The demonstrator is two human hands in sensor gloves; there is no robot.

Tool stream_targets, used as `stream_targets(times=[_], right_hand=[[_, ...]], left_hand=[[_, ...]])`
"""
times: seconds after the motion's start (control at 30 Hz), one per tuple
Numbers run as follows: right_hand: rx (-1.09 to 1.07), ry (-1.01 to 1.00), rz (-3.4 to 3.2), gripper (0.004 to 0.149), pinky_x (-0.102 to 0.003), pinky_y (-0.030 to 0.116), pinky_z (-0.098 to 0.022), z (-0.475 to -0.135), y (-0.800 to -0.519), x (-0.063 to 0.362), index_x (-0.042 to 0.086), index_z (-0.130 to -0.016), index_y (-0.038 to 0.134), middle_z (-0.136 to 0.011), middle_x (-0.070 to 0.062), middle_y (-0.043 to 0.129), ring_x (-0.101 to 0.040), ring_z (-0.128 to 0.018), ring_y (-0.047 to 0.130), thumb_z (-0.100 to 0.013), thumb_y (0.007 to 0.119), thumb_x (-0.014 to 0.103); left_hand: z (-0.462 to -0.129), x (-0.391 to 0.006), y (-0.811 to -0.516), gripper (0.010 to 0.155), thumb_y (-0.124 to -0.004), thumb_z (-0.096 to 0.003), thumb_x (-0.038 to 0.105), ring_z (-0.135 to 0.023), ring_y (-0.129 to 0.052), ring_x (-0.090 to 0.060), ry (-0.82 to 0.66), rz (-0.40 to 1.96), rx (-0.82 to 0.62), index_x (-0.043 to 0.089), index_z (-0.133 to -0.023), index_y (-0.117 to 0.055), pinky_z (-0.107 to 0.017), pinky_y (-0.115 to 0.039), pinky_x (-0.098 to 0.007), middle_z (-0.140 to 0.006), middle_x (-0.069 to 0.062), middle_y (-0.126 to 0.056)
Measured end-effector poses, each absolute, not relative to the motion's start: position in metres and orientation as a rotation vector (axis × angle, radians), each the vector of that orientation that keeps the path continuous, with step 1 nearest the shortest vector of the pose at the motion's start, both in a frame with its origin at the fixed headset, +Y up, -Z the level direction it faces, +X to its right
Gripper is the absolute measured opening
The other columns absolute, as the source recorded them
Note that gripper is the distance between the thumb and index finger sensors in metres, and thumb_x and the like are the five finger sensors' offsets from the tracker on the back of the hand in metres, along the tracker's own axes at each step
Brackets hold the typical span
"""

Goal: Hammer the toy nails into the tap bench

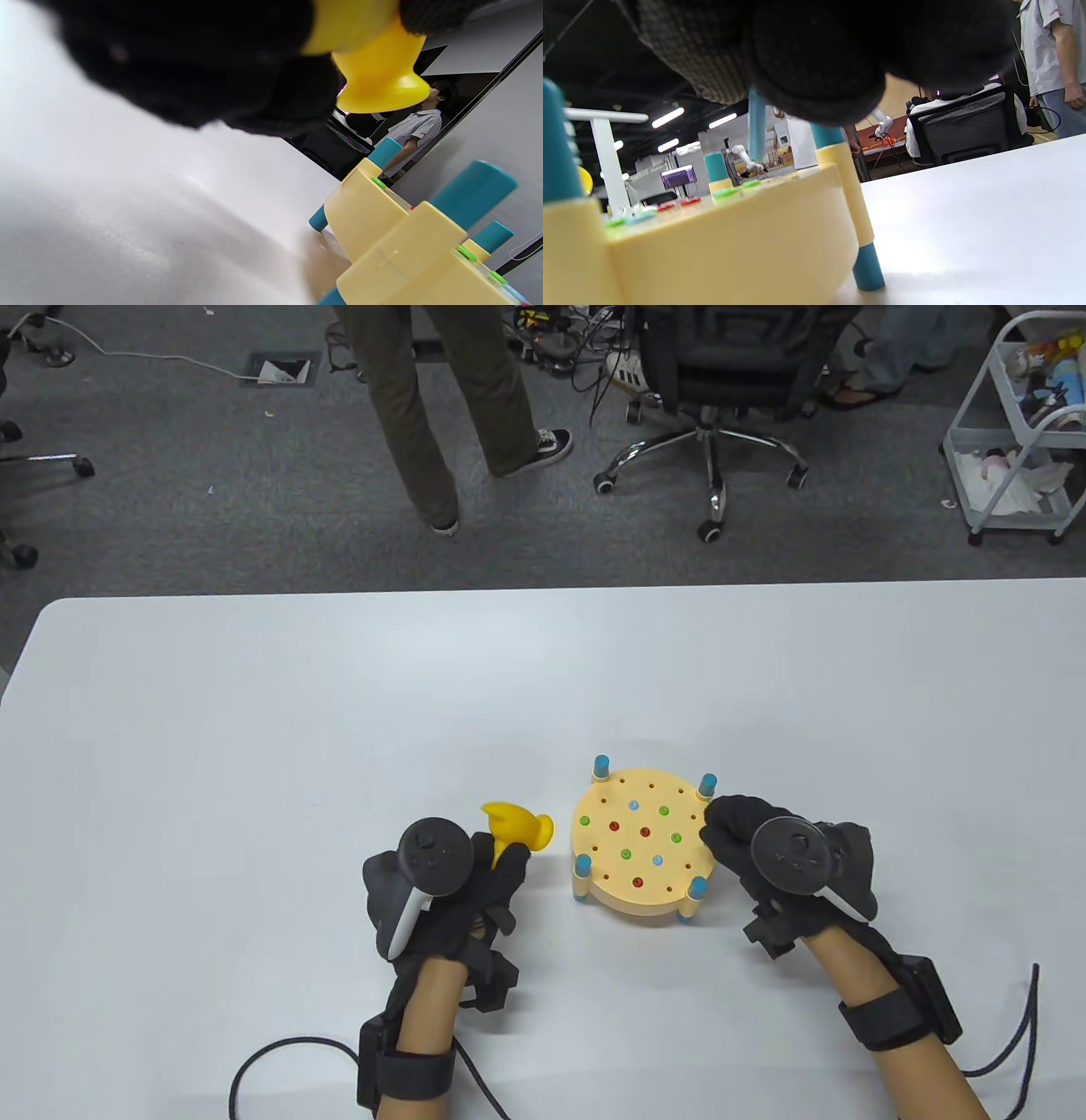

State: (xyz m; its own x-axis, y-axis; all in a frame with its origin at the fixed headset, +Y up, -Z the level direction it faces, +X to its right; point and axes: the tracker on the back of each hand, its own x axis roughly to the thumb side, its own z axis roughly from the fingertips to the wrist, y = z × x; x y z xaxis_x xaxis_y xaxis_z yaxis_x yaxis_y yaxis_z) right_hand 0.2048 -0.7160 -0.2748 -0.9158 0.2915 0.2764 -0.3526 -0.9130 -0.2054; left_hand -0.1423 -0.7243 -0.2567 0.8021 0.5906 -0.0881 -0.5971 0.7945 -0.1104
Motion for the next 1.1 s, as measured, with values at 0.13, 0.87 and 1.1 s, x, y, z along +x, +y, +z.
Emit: stream_targets(times=[0.13,0.87,1.1], right_hand=[[0.368,-0.331,2.853,0.038,-0.027,0.089,-0.024,-0.279,-0.718,0.196,0.022,-0.074,0.083,-0.055,-0.003,0.096,-0.005,-0.023,0.098,-0.04,0.079,0.039],[0.43,-0.3,3.017,0.039,-0.028,0.089,-0.026,-0.278,-0.715,0.178,0.022,-0.075,0.083,-0.056,-0.003,0.096,-0.006,-0.024,0.098,-0.04,0.08,0.039],[0.389,-0.211,3.076,0.049,-0.031,0.088,-0.03,-0.279,-0.716,0.177,0.021,-0.082,0.081,-0.061,-0.005,0.095,-0.01,-0.03,0.099,-0.04,0.074,0.046]], left_hand=[[-0.257,-0.142,-0.724,0.066,-0.066,-0.0352,0.06,-0.004,-0.099,-0.026,0.05,0.641,-0.141,0.013,-0.078,-0.083,-0.005,-0.082,-0.036,-0.037,-0.012,-0.104],[-0.258,-0.139,-0.727,0.066,-0.066,-0.0353,0.06,-0.004,-0.099,-0.026,0.04,0.617,-0.163,0.013,-0.078,-0.083,-0.005,-0.082,-0.036,-0.038,-0.012,-0.104],[-0.258,-0.137,-0.727,0.066,-0.066,-0.0353,0.06,-0.004,-0.099,-0.026,0.031,0.609,-0.169,0.013,-0.078,-0.083,-0.005,-0.082,-0.036,-0.038,-0.012,-0.104]])
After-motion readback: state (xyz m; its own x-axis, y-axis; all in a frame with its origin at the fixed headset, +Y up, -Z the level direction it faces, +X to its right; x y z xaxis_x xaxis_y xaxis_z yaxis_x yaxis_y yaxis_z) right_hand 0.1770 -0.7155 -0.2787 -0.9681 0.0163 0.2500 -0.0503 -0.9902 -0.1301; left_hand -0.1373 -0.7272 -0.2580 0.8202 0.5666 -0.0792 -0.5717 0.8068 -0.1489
